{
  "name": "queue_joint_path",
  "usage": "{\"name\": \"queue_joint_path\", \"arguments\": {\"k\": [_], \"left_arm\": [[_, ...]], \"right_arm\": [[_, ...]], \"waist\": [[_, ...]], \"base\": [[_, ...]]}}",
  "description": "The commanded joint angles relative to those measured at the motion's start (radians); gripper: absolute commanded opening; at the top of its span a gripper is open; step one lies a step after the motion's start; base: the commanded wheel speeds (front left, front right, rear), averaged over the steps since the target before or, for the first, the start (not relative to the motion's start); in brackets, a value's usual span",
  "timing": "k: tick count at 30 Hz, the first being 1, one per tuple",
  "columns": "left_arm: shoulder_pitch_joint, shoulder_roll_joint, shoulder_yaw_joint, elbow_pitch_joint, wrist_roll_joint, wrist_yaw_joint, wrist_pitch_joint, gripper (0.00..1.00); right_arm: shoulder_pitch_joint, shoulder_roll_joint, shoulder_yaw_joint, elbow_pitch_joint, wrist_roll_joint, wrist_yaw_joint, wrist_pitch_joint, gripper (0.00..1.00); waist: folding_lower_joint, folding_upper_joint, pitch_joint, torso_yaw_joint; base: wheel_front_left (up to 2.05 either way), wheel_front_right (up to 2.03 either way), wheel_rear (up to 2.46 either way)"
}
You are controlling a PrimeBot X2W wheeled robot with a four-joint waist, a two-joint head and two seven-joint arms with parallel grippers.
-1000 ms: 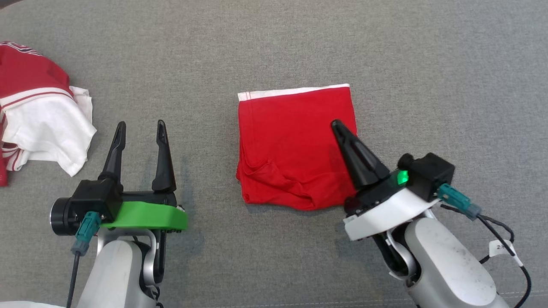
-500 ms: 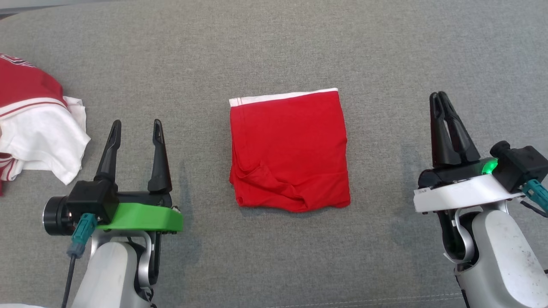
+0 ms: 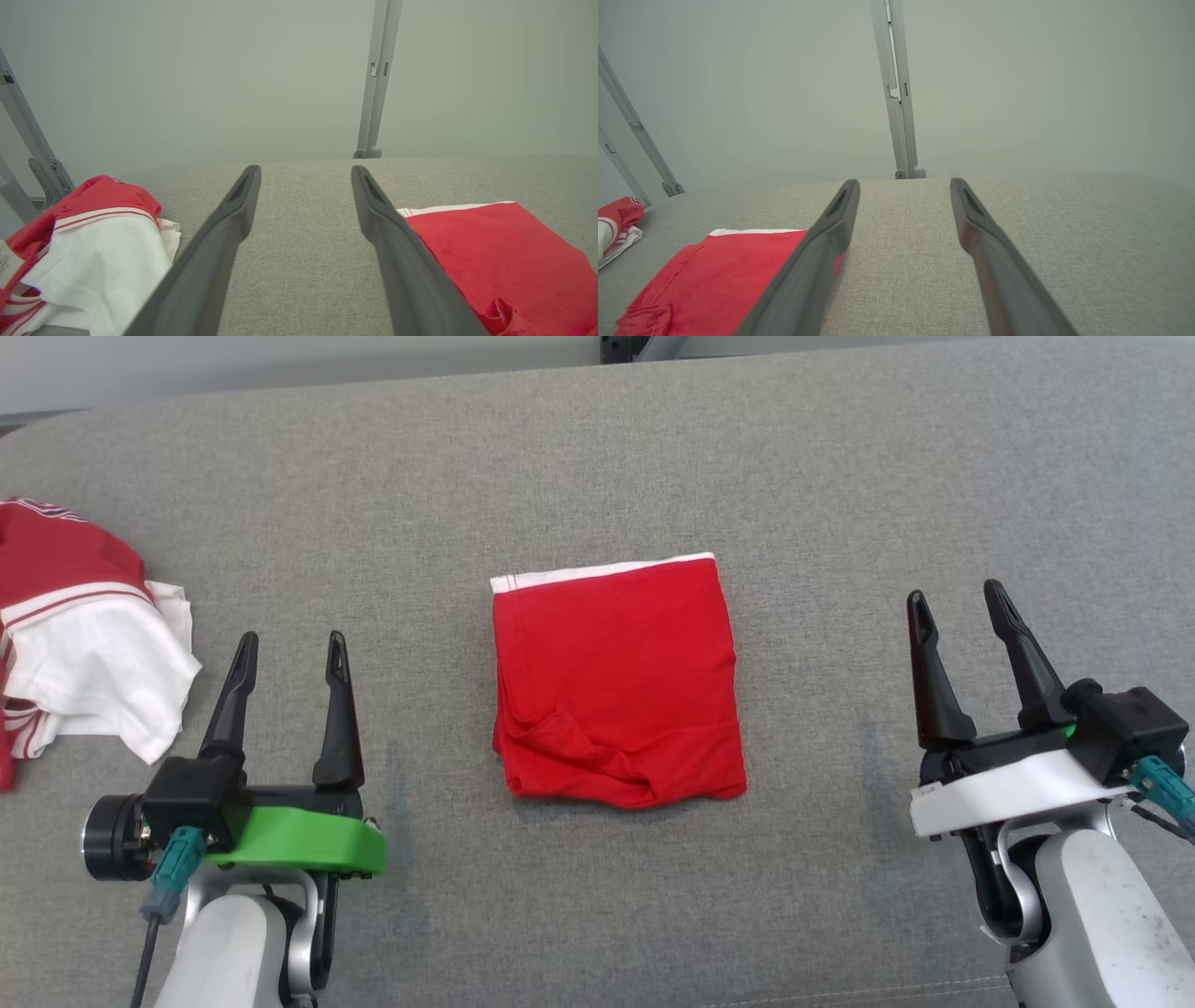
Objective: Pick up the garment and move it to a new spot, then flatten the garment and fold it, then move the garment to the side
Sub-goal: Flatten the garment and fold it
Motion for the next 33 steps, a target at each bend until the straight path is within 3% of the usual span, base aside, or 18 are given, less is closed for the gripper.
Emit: {"name": "queue_joint_path", "arguments": {"k": [1, 15, 33], "left_arm": [[0.022, 0.013, 0.0, 0.0, -0.005, 0.001, 0.004, 1.0], [0.128, 0.089, 0.017, -0.022, -0.026, -0.02, 0.029, 1.0], [0.275, 0.099, -0.007, -0.117, -0.046, 0.009, 0.089, 1.0]], "right_arm": [[0.024, -0.008, -0.004, 0.005, -0.003, 0.0, 0.006, 1.0], [0.127, -0.02, -0.01, 0.001, -0.007, 0.0, 0.076, 1.0], [0.248, -0.018, -0.041, -0.071, -0.011, 0.0, 0.139, 1.0]], "waist": [[0.0, 0.0, -0.039, -0.009], [0.0, 0.0, -0.167, -0.024], [0.0, 0.0, -0.257, -0.042]], "base": [[0.0, 0.0, 0.0], [0.0, 0.0, 0.0], [0.0, 0.0, 0.0]]}}
